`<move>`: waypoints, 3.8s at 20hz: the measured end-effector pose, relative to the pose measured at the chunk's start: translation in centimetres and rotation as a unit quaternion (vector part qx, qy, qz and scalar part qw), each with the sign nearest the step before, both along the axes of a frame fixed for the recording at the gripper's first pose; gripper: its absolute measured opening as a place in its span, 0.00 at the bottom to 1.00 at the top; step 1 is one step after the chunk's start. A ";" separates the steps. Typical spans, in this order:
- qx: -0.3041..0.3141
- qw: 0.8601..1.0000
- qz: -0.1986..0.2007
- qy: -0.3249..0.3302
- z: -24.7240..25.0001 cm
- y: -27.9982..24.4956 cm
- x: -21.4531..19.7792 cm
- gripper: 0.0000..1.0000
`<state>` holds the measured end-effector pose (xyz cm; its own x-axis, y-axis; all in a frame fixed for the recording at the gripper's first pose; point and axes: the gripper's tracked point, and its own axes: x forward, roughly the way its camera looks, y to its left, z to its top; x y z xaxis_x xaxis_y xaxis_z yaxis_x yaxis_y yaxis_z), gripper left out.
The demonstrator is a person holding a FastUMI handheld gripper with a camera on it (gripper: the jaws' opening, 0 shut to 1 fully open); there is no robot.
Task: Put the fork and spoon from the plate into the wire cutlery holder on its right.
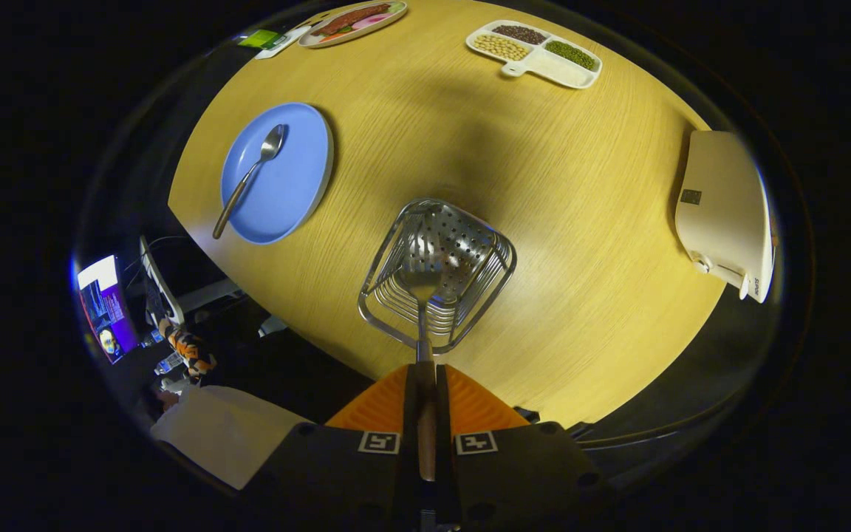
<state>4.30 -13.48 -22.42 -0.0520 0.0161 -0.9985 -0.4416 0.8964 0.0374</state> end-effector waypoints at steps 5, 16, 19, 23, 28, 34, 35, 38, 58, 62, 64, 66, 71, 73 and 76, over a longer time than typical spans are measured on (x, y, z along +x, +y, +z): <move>0.004 1.000 -0.018 -0.009 0.2 -0.1 0.0 0.13; 0.017 0.998 -0.032 -0.051 0.5 1.4 2.0 0.13; 0.017 0.997 -0.028 -0.076 0.9 1.6 2.8 0.13; 0.027 0.994 -0.048 -0.097 1.0 2.4 4.0 0.13; 0.041 0.987 -0.036 -0.151 2.2 3.4 4.5 0.53; 0.125 0.964 -0.044 -0.229 6.0 8.6 3.2 1.00; 0.133 0.960 -0.043 -0.244 6.6 9.6 3.1 1.00; 0.174 0.945 -0.050 -0.273 7.5 14.0 2.2 1.00; 0.190 0.937 -0.231 -0.180 -8.4 31.6 4.1 0.92; 0.177 0.939 -0.239 -0.172 -9.8 32.6 4.3 0.74; 0.180 0.936 -0.263 -0.147 -10.2 33.2 3.9 0.57; 0.179 0.936 -0.270 -0.139 -10.4 33.5 3.7 0.46; 0.171 0.938 -0.266 -0.143 -11.9 32.9 4.1 0.19; 0.187 0.938 -0.256 -0.141 -10.4 32.4 3.6 0.12; 0.199 0.939 -0.243 -0.140 -10.1 31.9 3.8 0.10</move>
<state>8.10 18.41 -32.57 0.3210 0.3441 -0.8823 -0.0259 0.9345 0.3551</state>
